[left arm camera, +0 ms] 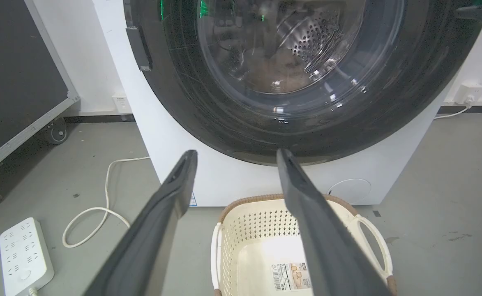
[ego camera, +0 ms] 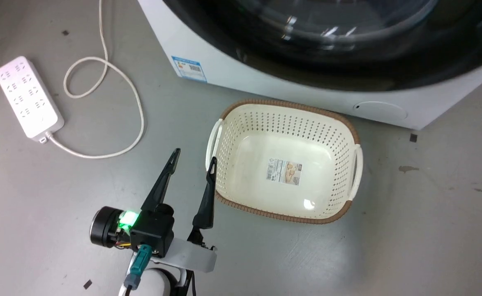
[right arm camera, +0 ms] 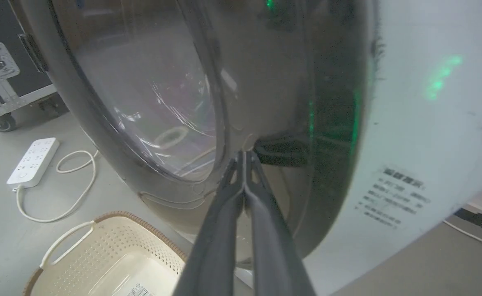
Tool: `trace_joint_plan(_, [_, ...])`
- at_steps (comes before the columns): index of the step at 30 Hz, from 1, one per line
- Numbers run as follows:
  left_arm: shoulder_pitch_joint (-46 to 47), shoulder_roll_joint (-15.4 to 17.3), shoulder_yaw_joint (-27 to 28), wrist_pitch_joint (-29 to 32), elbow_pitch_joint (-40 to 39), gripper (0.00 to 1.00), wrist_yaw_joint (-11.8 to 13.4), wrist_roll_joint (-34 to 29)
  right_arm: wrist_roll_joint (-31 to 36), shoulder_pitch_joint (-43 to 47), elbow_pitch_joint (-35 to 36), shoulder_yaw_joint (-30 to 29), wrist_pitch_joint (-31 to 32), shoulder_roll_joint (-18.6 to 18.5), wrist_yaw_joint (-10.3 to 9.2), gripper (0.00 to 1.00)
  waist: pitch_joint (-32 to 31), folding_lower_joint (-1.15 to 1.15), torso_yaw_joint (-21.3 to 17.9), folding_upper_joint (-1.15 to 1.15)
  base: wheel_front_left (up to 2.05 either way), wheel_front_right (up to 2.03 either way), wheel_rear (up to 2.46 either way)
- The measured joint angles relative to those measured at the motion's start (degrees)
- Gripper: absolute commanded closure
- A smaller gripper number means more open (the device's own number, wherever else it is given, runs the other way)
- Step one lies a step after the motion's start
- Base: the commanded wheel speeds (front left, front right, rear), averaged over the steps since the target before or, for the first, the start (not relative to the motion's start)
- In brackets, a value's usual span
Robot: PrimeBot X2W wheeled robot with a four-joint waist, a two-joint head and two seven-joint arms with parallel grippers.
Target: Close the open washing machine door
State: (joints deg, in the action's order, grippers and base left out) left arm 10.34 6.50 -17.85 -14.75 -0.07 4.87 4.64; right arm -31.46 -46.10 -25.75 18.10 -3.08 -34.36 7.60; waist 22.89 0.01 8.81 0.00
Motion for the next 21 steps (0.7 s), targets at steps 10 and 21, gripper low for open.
trace_joint_plan(10, [0.30, -0.40, 0.27, 0.00, 0.67, 0.00, 0.01, -0.01, 0.31, -4.37, -10.06, -1.15, -3.27, 3.38, 0.49, 1.00, -0.76, 0.00, 0.12, 0.00, 0.00, 0.00, 0.00])
trace_joint_plan(21, [-1.52, 0.15, 2.04, 0.00, 2.88, 0.00, -1.30, 1.20, -2.48, 3.75, -10.85, 0.69, -9.54, 5.79, -0.05, 0.00, -8.79, -0.02, -2.45, 0.00, 0.00, 0.00, 0.00])
